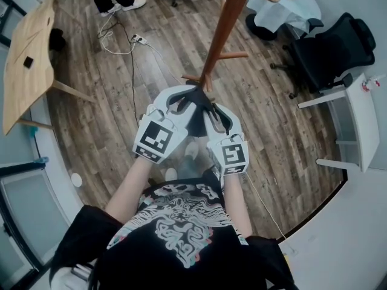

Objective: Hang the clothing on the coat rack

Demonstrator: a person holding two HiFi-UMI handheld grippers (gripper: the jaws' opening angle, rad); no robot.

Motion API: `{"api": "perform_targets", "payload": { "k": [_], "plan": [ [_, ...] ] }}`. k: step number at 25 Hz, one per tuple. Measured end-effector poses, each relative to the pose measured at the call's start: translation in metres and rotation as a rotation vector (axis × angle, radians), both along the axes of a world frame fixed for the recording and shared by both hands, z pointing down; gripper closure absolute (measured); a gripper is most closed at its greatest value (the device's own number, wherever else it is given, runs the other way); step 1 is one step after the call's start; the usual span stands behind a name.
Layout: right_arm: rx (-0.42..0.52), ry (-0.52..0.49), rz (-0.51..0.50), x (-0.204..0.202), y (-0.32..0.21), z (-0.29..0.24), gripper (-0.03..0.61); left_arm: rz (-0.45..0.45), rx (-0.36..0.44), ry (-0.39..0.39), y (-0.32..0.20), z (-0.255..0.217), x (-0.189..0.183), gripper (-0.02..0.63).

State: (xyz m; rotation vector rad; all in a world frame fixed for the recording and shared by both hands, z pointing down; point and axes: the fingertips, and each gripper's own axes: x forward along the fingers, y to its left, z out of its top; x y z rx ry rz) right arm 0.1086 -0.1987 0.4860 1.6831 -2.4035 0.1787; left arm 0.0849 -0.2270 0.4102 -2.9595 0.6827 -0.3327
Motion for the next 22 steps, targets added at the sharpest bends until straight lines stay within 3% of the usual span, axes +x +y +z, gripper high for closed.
{"api": "perform_targets", "payload": {
  "k": [3, 5, 13, 17, 22],
  "plan": [
    [-0.008, 0.009, -0.005, 0.002, -0.006, 0.003, 0.483, 0.001, -0.005, -0.005, -0.002, 0.003, 0.004, 0.598],
    [-0.007, 0.039, 0.000, 0.004, -0.007, 0.003, 0.577, 0.003, -0.007, -0.004, -0.002, 0.003, 0.005, 0.598],
    [0.003, 0.048, 0.044, 0.020, -0.007, -0.002, 0.577, 0.003, -0.013, -0.007, -0.004, 0.005, 0.007, 0.598],
    [0.050, -0.002, 0.088, 0.037, -0.008, -0.015, 0.577, -0.004, -0.024, -0.012, -0.010, 0.008, 0.007, 0.598],
    [0.080, 0.010, 0.113, 0.049, -0.013, -0.024, 0.577, -0.008, -0.032, -0.011, -0.017, 0.012, 0.011, 0.598]
  ]
}}
